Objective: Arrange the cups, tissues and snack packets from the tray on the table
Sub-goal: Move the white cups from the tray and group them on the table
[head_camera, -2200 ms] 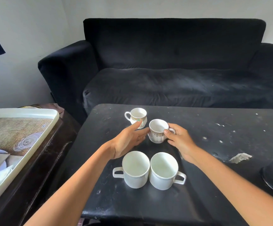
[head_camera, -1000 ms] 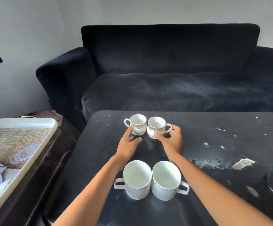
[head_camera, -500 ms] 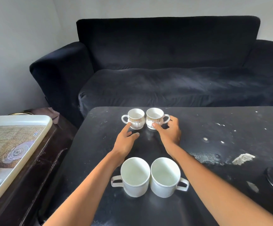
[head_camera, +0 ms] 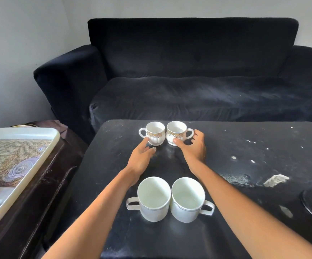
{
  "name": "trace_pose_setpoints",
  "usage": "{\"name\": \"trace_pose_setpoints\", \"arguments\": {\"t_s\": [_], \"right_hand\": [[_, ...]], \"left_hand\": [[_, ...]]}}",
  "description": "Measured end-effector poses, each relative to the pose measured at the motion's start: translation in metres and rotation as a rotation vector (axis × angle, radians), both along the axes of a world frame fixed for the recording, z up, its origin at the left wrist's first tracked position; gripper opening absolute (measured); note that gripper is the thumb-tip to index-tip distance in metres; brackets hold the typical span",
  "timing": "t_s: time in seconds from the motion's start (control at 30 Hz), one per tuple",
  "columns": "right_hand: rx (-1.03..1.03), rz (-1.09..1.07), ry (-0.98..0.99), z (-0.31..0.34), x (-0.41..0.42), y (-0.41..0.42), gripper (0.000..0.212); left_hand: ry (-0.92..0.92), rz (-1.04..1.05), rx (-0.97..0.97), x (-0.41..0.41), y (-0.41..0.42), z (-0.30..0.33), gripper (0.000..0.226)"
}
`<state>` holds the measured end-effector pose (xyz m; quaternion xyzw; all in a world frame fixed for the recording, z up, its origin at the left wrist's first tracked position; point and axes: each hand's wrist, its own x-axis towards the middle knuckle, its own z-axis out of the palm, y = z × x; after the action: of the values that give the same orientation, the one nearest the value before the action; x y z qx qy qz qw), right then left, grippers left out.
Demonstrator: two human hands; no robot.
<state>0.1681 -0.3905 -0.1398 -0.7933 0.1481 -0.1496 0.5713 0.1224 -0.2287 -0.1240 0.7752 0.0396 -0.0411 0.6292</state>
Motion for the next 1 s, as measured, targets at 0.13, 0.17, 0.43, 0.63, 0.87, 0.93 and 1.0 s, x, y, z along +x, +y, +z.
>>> {"name": "trace_pose_setpoints", "arguments": {"t_s": [0.13, 0.17, 0.43, 0.63, 0.87, 0.93, 1.0], "right_hand": [[0.137, 0.041, 0.059, 0.005, -0.012, -0.007, 0.086], [0.157, 0.049, 0.086, 0.008, -0.016, -0.01, 0.081], [-0.088, 0.271, 0.161, 0.051, -0.073, -0.017, 0.017], [-0.502, 0.39, -0.059, 0.067, -0.141, 0.001, 0.026], [-0.905, 0.713, -0.118, 0.063, -0.177, 0.015, 0.06], [-0.939, 0.712, -0.119, 0.061, -0.178, 0.018, 0.058], [-0.959, 0.703, -0.132, 0.062, -0.176, 0.021, 0.054]], "left_hand": [[0.028, 0.094, -0.066, -0.011, 0.008, 0.001, 0.049], [0.058, 0.117, -0.081, -0.015, 0.012, 0.001, 0.051], [0.116, 0.153, 0.107, -0.063, 0.047, 0.007, 0.034], [0.135, 0.112, 0.334, -0.102, 0.057, 0.01, 0.017], [0.208, 0.063, 0.897, -0.154, 0.042, 0.037, 0.025], [0.194, 0.184, 1.003, -0.17, 0.033, 0.043, 0.027], [0.084, 0.234, 0.994, -0.179, 0.022, 0.045, 0.032]]}}
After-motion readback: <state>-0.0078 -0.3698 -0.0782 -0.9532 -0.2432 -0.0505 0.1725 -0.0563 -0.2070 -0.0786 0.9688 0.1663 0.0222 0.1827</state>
